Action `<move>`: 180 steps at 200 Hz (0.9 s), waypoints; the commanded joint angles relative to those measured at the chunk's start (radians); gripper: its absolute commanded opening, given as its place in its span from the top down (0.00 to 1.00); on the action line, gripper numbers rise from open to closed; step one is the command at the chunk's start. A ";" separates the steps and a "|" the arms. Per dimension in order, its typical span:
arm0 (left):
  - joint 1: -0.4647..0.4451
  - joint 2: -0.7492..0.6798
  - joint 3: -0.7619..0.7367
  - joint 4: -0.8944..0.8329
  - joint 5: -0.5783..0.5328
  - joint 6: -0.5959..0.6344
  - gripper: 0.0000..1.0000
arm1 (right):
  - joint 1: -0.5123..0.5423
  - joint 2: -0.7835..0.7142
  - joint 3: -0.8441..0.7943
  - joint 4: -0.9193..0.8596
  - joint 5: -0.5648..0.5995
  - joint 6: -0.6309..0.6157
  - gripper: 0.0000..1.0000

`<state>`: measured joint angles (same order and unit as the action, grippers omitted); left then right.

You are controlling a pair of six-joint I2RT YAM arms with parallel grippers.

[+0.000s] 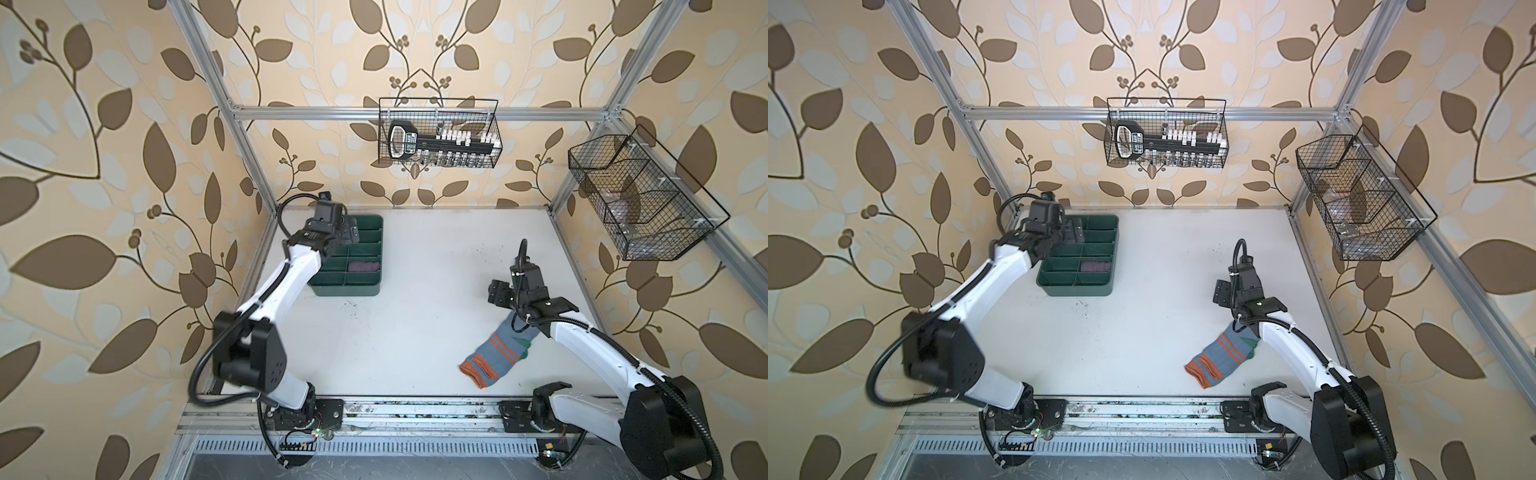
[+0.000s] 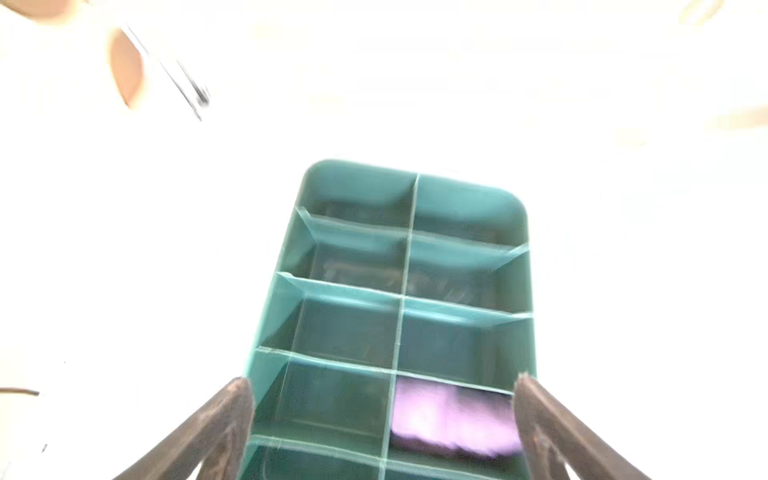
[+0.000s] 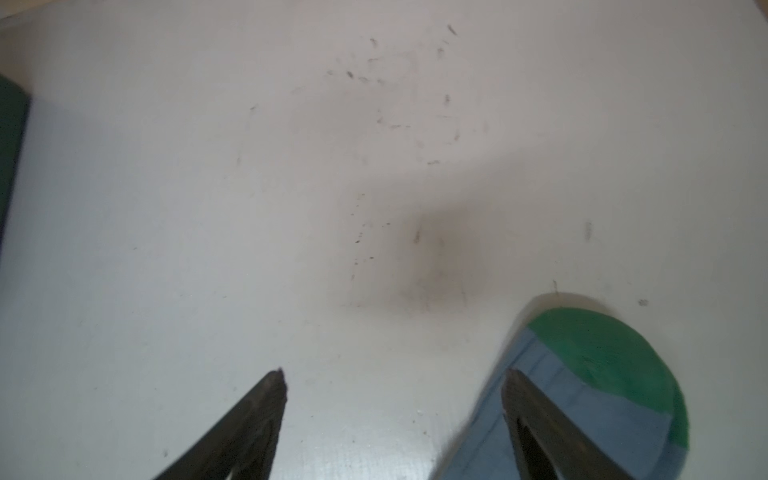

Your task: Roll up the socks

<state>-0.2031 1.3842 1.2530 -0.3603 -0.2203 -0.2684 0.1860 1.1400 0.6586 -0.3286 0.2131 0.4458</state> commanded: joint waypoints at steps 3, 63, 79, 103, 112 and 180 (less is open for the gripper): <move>-0.017 -0.216 -0.197 0.140 0.064 -0.138 0.01 | -0.060 0.004 0.009 -0.079 0.039 0.025 0.18; -0.247 -0.302 -0.342 0.085 0.102 -0.159 0.01 | -0.085 0.121 -0.017 -0.161 0.034 0.058 0.19; -0.296 -0.303 -0.314 0.043 0.065 -0.131 0.01 | -0.081 0.132 -0.034 -0.173 0.017 0.097 0.19; -0.329 -0.332 -0.327 0.037 0.073 -0.129 0.01 | -0.062 0.141 -0.061 -0.157 0.012 0.123 0.19; -0.336 -0.338 -0.327 0.032 0.078 -0.130 0.01 | -0.057 0.158 -0.061 -0.147 0.014 0.122 0.19; -0.338 -0.346 -0.294 -0.050 0.036 -0.120 0.01 | 0.117 0.317 0.025 -0.088 0.055 0.119 0.21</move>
<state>-0.5316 1.0534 0.9058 -0.3740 -0.1493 -0.4099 0.2314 1.4094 0.6441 -0.4244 0.2584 0.5468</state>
